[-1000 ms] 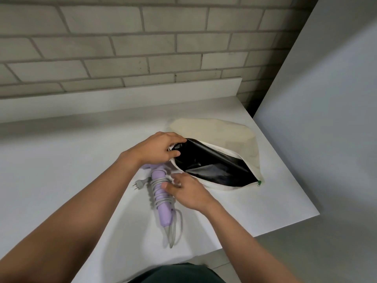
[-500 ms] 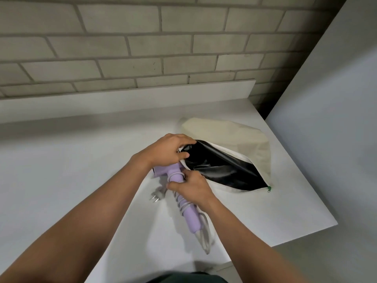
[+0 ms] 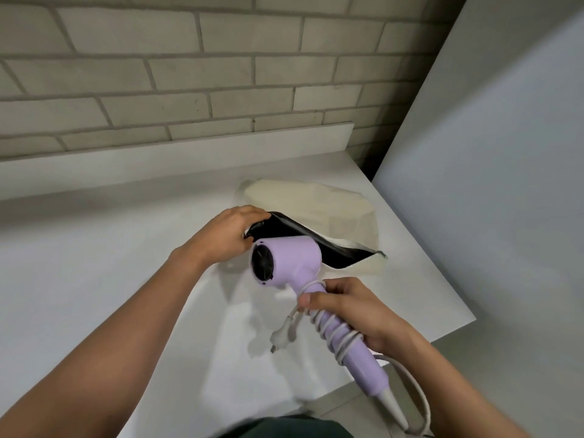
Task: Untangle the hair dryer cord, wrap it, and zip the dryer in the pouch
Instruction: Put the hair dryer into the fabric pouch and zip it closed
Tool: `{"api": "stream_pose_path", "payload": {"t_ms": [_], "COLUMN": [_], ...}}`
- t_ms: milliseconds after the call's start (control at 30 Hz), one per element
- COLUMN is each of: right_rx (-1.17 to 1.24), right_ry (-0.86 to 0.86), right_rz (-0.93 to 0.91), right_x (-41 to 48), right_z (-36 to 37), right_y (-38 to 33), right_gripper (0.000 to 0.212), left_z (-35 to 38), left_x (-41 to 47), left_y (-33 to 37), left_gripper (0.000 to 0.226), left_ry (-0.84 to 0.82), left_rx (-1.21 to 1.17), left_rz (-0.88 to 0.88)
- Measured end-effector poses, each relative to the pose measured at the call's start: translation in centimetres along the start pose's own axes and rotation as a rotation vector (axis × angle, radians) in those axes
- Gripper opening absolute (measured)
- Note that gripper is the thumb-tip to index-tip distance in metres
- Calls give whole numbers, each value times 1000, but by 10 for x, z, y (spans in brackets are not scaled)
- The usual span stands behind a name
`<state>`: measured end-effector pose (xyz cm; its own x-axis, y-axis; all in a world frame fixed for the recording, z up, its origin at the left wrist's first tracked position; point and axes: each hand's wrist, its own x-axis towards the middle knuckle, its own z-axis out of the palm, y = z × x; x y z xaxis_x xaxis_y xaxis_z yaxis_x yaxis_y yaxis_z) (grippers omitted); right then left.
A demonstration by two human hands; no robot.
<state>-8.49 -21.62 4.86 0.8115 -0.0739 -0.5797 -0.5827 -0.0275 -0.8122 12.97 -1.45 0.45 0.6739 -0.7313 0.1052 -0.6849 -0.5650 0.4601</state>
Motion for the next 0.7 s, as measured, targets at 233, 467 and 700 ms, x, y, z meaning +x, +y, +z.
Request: {"api": "stream_pose_path", "payload": {"t_ms": [233,467,700], "right_rx": [127,48,-29], "right_ry": [-58,-89,-71], "right_rz": [90,152,61], "right_x": [8,20,11], "right_z": [-3,-14,-13], "right_y": [-8,-15,-21], "right_gripper": [45,55,43], "left_z": [4,11,13], "left_x": [-21,-46,-53], "left_y": [17,15,19], "left_gripper": [65,68,74], "left_ry": [82,157,211], "left_rx": [-106,-62,-130], "left_rz": [77,59,32]}}
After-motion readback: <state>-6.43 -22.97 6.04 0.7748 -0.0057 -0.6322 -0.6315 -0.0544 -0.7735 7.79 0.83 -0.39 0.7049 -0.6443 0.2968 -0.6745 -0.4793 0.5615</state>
